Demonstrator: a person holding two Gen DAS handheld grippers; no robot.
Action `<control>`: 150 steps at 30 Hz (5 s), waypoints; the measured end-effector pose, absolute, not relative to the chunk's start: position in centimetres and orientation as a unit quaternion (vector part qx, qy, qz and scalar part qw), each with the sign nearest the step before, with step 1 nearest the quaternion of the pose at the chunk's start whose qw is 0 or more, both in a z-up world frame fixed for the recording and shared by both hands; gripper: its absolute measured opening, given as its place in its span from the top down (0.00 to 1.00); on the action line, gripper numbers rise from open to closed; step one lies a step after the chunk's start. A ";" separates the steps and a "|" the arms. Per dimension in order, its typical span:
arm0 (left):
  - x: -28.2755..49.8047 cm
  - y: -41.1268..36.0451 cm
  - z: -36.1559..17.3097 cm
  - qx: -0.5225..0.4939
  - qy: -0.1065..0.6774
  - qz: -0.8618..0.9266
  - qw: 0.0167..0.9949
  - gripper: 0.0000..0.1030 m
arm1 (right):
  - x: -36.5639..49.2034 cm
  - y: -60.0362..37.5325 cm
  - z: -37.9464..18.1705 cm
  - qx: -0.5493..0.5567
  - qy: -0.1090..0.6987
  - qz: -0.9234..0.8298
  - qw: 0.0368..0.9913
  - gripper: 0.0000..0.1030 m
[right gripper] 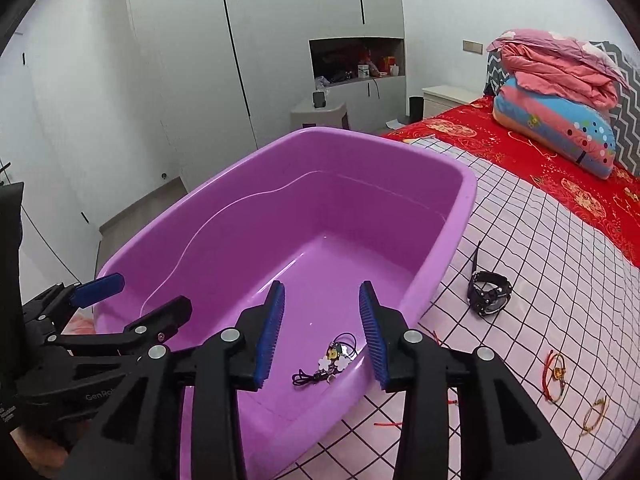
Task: Organize jewelry
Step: 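Withdraw both tools from the tub back over the bed, then grasp the red-string bracelet with right tool while left tool grasps rainbow red-string bracelet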
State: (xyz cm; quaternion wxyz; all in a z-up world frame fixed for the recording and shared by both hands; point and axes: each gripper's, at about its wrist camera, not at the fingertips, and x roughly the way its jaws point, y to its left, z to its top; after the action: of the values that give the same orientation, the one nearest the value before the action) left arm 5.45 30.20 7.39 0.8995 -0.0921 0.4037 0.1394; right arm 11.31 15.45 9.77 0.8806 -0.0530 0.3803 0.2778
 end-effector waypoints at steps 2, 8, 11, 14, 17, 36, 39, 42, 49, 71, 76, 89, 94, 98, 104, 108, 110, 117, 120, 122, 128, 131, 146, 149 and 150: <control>5.6 30.0 7.5 -0.090 0.404 0.141 0.899 0.11 | 11.1 15.3 9.9 -0.051 0.380 0.278 0.880 0.61; 5.1 29.7 7.7 -0.089 0.407 0.145 0.897 0.09 | 10.8 14.8 10.0 -0.046 0.381 0.280 0.880 0.60; 4.9 29.5 7.9 -0.089 0.409 0.146 0.896 0.09 | 10.6 14.4 10.1 -0.041 0.380 0.280 0.881 0.57; 4.6 29.1 8.2 -0.087 0.408 0.147 0.897 0.08 | 10.3 13.7 10.2 -0.032 0.378 0.280 0.882 0.52; 4.3 28.4 8.3 -0.083 0.407 0.146 0.898 0.07 | 9.9 12.9 10.3 -0.025 0.376 0.278 0.884 0.49; 2.5 24.2 9.4 -0.073 0.396 0.126 0.907 0.06 | 7.6 7.5 9.7 0.004 0.380 0.245 0.892 0.39; 2.1 23.1 9.6 -0.066 0.390 0.114 0.912 0.06 | 7.2 6.2 9.4 0.014 0.383 0.237 0.893 0.39; 1.7 21.8 9.8 -0.053 0.385 0.112 0.915 0.06 | 6.6 4.6 9.2 0.027 0.383 0.224 0.896 0.39; 1.2 19.5 9.9 -0.048 0.384 0.092 0.918 0.06 | 5.1 0.2 9.5 0.041 0.370 0.187 0.909 0.37; -0.1 9.6 7.9 -0.024 0.396 0.009 0.918 0.06 | 0.3 -11.2 5.5 0.074 0.383 0.113 0.914 0.35; 0.8 7.9 6.2 -0.018 0.417 -0.003 0.909 0.06 | 0.4 -13.0 4.3 0.078 0.387 0.094 0.914 0.35; 6.6 6.0 -0.1 -0.017 0.462 0.006 0.887 0.06 | 4.3 -15.3 -1.1 0.076 0.422 0.074 0.900 0.35; 9.4 5.5 -2.2 -0.020 0.463 0.019 0.886 0.06 | 7.5 -15.7 -3.0 0.078 0.425 0.076 0.898 0.35; 11.5 5.4 -3.5 -0.012 0.462 0.032 0.886 0.06 | 10.2 -15.1 -4.3 0.066 0.429 0.082 0.897 0.35; 14.4 5.8 -5.8 -0.017 0.474 0.047 0.879 0.06 | 14.0 -14.0 -6.4 0.046 0.440 0.083 0.893 0.35; 15.8 5.8 -7.1 -0.019 0.477 0.054 0.877 0.06 | 16.3 -13.5 -7.7 0.035 0.446 0.081 0.890 0.35; 16.5 5.8 -7.7 -0.017 0.480 0.056 0.875 0.06 | 17.3 -13.3 -8.2 0.029 0.450 0.081 0.889 0.35; 17.7 5.9 -8.7 -0.021 0.484 0.056 0.873 0.06 | 19.6 -12.9 -9.6 0.013 0.462 0.074 0.884 0.35; 18.0 5.9 -9.0 -0.024 0.485 0.056 0.873 0.06 | 20.1 -12.8 -10.0 0.006 0.461 0.073 0.884 0.35; 18.3 5.9 -9.3 -0.026 0.488 0.057 0.871 0.06 | 20.4 -12.5 -10.1 -0.003 0.459 0.072 0.886 0.35; 18.7 5.5 -10.0 -0.017 0.484 0.055 0.873 0.07 | 21.1 -12.2 -10.5 -0.017 0.456 0.064 0.887 0.37; 18.5 5.3 -10.1 -0.013 0.480 0.056 0.876 0.10 | 21.3 -11.8 -10.7 -0.025 0.458 0.062 0.887 0.42; 18.0 3.6 -9.4 -0.016 0.482 -0.003 0.876 0.93 | 21.0 -10.5 -10.3 -0.044 0.459 0.082 0.883 0.82; 17.6 3.8 -9.2 -0.018 0.485 -0.007 0.874 0.93 | 20.4 -10.9 -10.1 -0.025 0.461 0.086 0.883 0.86; 17.5 3.9 -9.1 -0.019 0.485 -0.008 0.874 0.93 | 20.1 -11.0 -10.0 -0.017 0.462 0.088 0.883 0.87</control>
State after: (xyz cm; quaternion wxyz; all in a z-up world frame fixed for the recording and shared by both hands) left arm 17.50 3.85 -9.08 0.8740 -0.0186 0.4855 -0.0079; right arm 20.09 -10.97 -10.04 0.8826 -0.0174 0.4615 0.0877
